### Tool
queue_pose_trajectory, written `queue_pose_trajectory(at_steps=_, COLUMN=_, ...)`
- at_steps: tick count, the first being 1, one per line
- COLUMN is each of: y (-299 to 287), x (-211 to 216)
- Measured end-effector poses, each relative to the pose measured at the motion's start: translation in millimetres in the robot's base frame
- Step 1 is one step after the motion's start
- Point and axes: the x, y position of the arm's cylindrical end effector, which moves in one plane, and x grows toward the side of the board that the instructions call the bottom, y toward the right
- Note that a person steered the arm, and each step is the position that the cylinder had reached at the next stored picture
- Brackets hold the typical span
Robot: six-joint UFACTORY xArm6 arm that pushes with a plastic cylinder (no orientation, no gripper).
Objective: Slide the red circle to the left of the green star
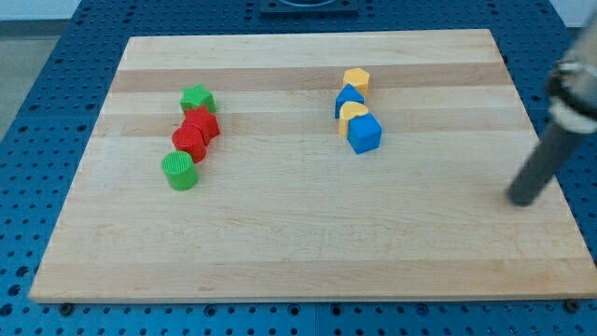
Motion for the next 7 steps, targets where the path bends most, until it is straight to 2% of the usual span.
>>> queue_pose_trajectory(at_steps=2, y=-153, x=-64)
queue_pose_trajectory(at_steps=4, y=-234, x=-66)
queue_pose_trajectory(at_steps=7, y=-402, x=-78)
